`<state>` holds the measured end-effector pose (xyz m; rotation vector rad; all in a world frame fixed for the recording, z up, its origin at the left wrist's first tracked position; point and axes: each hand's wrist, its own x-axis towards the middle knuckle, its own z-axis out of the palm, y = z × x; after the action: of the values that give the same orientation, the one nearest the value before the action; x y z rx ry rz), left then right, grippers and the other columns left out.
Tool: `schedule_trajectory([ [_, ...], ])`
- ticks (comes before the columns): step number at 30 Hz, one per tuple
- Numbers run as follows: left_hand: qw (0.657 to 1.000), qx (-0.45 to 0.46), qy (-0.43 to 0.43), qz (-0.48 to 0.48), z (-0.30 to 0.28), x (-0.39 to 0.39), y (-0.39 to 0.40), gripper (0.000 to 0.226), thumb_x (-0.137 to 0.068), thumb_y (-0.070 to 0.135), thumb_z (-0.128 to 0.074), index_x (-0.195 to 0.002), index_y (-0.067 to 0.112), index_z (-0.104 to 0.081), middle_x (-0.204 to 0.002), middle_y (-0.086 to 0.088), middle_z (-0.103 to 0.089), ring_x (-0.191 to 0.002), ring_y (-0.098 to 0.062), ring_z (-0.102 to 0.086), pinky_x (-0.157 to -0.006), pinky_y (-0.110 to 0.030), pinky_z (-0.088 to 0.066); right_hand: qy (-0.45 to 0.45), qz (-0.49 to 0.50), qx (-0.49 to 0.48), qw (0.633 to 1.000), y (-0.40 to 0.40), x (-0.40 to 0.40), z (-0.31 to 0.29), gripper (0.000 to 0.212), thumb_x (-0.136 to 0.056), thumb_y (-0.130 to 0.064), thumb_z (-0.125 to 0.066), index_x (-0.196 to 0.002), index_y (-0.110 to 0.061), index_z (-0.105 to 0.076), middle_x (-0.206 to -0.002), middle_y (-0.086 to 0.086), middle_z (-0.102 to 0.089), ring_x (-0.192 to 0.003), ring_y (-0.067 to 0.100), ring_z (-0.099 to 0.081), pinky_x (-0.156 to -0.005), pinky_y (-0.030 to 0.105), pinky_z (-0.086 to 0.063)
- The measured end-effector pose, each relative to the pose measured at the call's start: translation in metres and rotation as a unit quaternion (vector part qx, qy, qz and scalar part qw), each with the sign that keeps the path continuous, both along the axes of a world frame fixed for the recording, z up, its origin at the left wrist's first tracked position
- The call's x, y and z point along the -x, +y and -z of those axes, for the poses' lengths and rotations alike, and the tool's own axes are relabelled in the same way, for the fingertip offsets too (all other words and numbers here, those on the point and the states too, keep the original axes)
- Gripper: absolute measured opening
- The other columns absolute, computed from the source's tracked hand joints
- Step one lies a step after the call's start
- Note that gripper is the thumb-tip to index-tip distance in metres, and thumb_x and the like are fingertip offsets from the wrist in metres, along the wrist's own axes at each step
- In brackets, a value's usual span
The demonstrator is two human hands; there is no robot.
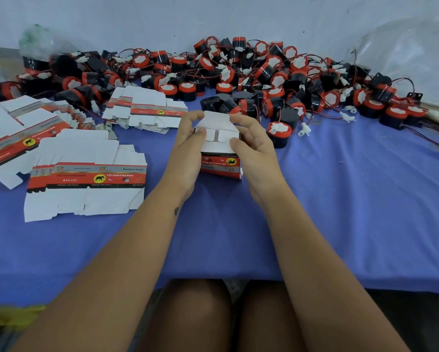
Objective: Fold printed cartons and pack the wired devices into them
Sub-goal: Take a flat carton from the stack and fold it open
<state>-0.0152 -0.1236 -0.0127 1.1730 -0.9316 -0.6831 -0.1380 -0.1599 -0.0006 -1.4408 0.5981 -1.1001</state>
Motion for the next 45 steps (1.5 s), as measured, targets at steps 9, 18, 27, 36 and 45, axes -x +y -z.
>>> schedule_trajectory([
  [9, 0.999, 0.023, 0.019, 0.015, 0.001, 0.0, -0.001, 0.041, -0.093, 0.009, -0.042, -0.073, 0.034, -0.067, -0.084, 0.012, -0.067, -0.073, -0.005, -0.062, -0.055, -0.02, -0.048, 0.001, 0.01, -0.011, 1.0, -0.003, 0.001, 0.004, 0.027, -0.096, -0.001, -0.042, -0.086, -0.016, -0.063, -0.082, -0.011, -0.064, -0.075, 0.005, -0.058, -0.065, 0.023, -0.052],
  [18, 0.999, 0.011, 0.003, 0.053, 0.0, 0.001, 0.001, 0.024, -0.078, 0.019, -0.053, -0.086, 0.035, -0.067, -0.096, 0.006, -0.067, -0.078, -0.003, -0.063, -0.06, -0.021, -0.051, 0.031, 0.08, 0.021, 0.996, -0.006, 0.001, 0.007, 0.029, -0.086, 0.002, -0.057, -0.095, -0.025, -0.06, -0.095, 0.0, -0.067, -0.085, 0.012, -0.063, -0.068, 0.028, -0.057],
  [27, 0.999, 0.034, -0.022, 0.026, 0.002, 0.003, 0.002, 0.036, -0.082, -0.002, -0.06, -0.087, 0.034, -0.067, -0.107, 0.0, -0.067, -0.098, -0.016, -0.064, -0.068, -0.025, -0.054, 0.018, 0.102, 0.023, 0.994, -0.008, 0.002, 0.007, 0.046, -0.077, 0.011, -0.054, -0.107, -0.023, -0.06, -0.095, 0.0, -0.069, -0.08, 0.008, -0.066, -0.064, 0.024, -0.055],
  [36, 0.997, -0.056, 0.015, 0.058, 0.001, 0.004, 0.001, 0.04, -0.077, 0.024, -0.051, -0.115, 0.035, -0.059, -0.114, 0.004, -0.064, -0.095, -0.012, -0.063, -0.071, -0.023, -0.052, 0.102, 0.14, 0.05, 0.984, -0.008, -0.001, 0.011, 0.019, -0.091, -0.019, -0.058, -0.105, -0.031, -0.062, -0.109, -0.002, -0.059, -0.102, 0.013, -0.057, -0.078, 0.023, -0.053],
  [45, 0.985, -0.076, -0.151, 0.032, 0.007, 0.005, 0.002, 0.054, -0.097, 0.007, -0.048, -0.138, 0.041, -0.044, -0.133, 0.01, -0.052, -0.107, 0.004, -0.052, -0.071, 0.001, -0.039, 0.075, 0.119, -0.05, 0.989, -0.011, 0.002, 0.011, 0.026, -0.101, -0.034, -0.045, -0.106, -0.025, -0.069, -0.116, -0.009, -0.063, -0.108, 0.006, -0.056, -0.091, 0.026, -0.045],
])
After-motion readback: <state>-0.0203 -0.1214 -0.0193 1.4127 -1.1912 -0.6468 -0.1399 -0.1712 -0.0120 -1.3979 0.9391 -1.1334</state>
